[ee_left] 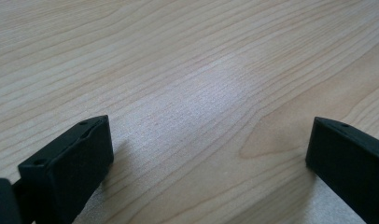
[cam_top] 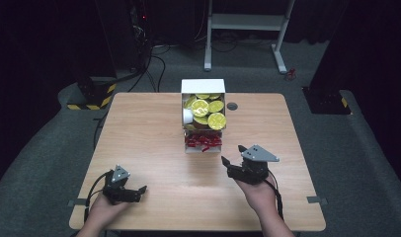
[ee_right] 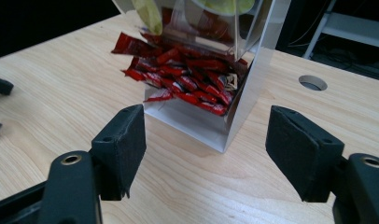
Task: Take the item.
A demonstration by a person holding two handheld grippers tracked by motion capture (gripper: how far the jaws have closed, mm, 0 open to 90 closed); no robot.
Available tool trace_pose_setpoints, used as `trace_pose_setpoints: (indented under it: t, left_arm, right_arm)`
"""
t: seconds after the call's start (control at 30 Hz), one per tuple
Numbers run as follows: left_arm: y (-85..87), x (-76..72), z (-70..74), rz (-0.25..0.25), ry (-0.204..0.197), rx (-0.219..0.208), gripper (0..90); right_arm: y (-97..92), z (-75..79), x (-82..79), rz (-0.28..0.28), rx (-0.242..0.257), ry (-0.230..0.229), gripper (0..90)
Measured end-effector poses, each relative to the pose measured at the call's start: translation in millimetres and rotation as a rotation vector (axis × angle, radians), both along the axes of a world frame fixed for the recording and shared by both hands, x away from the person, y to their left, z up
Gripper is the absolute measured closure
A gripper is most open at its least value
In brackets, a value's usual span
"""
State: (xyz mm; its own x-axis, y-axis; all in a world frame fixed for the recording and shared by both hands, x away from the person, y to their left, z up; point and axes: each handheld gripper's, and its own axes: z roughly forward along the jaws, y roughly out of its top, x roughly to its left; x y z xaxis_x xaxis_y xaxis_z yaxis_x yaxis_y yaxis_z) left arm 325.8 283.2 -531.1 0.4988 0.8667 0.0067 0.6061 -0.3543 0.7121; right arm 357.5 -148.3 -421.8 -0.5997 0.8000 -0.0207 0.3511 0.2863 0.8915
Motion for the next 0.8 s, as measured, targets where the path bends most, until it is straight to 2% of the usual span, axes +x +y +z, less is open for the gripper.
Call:
trace_pose_setpoints:
  t: [0.13,0.33,0.5,0.53,0.8]
  left_arm:
    - [0.2,0.3,0.1,-0.004,0.002,0.001,0.9]
    - [0.1,0.5,0.1,-0.004,0.003,0.001,0.8]
    - [0.0,-0.1,0.0,-0.002,-0.001,0.004,0.8]
    - [-0.1,0.0,0.0,-0.002,0.000,0.002,0.8]
    - [-0.2,-0.3,-0.2,-0.002,0.000,-0.002,0.8]
  right_arm:
    - [-2.6,6.9,1.8,0.002,-0.002,-0.003,28.1]
    - [-6.5,13.6,4.2,0.007,0.029,0.014,27.6]
    - [-7.9,21.4,4.7,-0.003,0.041,-0.006,26.6]
    - [-7.9,23.1,4.6,-0.004,0.044,0.001,26.6]
    - [-7.4,37.2,7.2,0.006,0.030,-0.017,27.0]
